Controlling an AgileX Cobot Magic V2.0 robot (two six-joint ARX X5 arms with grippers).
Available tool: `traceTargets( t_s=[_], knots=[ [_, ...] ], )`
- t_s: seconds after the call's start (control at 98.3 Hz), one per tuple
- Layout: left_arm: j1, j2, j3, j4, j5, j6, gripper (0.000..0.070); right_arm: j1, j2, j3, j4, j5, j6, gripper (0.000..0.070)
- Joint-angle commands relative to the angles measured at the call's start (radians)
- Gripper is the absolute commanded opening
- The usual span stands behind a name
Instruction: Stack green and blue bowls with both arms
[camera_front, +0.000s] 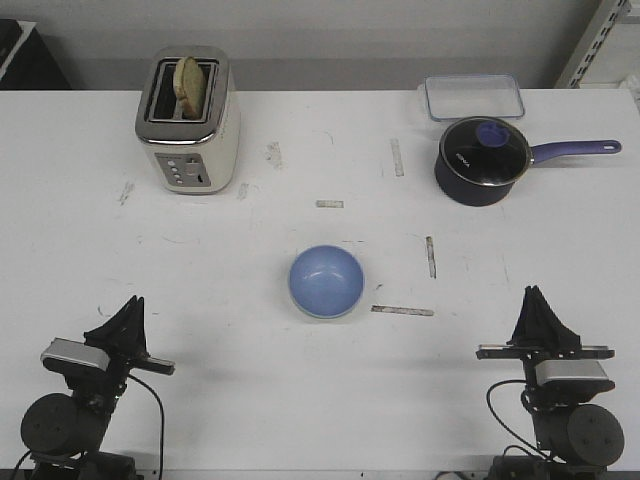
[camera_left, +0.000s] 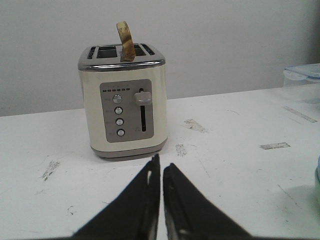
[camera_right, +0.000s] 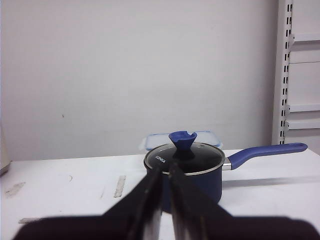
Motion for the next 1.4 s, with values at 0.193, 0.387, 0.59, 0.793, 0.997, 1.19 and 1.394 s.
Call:
traceTargets(
  t_s=[0.193, 0.387, 0.59, 0.793, 0.997, 1.19, 1.394],
  knots=[
    [0.019, -0.002, -0.02, 0.022, -0.057, 0.004, 0.0001, 0.0, -0.001, 0.001, 0.014, 0.003, 0.006, 0.0012],
    [0.072, -0.008, -0.111, 0.09, -0.018, 0.003, 0.0001, 0.0, -0.001, 0.001, 0.014, 0.003, 0.006, 0.0012],
    [0.1, -0.057, -0.196, 0.109, -0.005, 0.003, 0.0002, 0.0, -0.001, 0.001, 0.014, 0.003, 0.006, 0.0012],
    [0.118, -0.164, -0.285, 0.13, -0.005, 0.002, 0.0001, 0.0, -0.001, 0.001, 0.014, 0.003, 0.006, 0.0012],
    [0.119, -0.161, -0.324, 0.129, -0.003, 0.002, 0.0001, 0.0, 0.0, 0.001, 0.016, 0.003, 0.006, 0.0012],
    [0.119, -0.161, -0.324, 0.128, -0.036, 0.003, 0.0001, 0.0, 0.0, 0.001, 0.017, 0.003, 0.006, 0.0012],
    [0.119, -0.161, -0.324, 0.128, -0.063, 0.002, 0.0001, 0.0, 0.0, 0.001, 0.017, 0.003, 0.006, 0.0012]
  ],
)
